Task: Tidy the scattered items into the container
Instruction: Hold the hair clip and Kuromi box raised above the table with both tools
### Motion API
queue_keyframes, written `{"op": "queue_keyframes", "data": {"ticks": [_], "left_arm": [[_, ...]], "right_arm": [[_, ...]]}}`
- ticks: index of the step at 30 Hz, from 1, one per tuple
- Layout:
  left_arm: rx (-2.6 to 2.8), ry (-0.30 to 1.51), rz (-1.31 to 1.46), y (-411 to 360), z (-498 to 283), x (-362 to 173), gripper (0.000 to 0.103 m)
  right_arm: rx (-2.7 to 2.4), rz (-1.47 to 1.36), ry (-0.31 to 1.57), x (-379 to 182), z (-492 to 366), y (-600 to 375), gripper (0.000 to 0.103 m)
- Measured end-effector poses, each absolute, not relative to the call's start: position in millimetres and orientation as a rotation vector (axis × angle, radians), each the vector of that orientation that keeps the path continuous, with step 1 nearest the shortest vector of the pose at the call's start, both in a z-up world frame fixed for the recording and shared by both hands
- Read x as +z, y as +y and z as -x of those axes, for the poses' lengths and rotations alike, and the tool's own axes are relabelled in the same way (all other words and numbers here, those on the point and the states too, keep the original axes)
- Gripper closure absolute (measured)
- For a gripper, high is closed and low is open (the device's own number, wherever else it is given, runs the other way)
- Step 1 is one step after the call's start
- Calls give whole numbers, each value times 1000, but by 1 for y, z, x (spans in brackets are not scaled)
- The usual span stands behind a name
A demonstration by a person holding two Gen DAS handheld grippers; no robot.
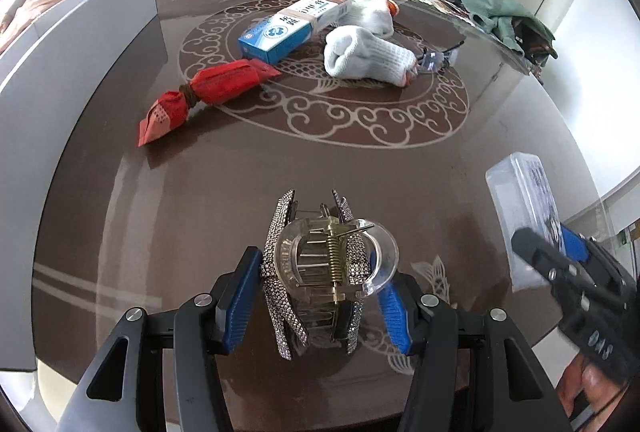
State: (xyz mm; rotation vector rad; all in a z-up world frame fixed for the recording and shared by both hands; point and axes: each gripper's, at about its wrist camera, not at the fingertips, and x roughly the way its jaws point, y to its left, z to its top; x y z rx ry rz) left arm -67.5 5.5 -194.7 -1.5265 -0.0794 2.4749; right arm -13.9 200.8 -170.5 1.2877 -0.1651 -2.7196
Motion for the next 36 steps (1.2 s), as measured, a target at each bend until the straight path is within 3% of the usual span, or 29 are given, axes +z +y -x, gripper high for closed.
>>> {"op": "queue_keyframes", "data": {"ticks": [17, 36], "left_arm": [[2494, -64, 1504, 8, 55, -192, 48], [2490, -58, 1490, 12, 52, -187, 48]], "right_arm": [[-2789, -1294, -16, -162, -5, 183, 41], [-2775, -1283, 20, -157, -10, 175, 41]]}}
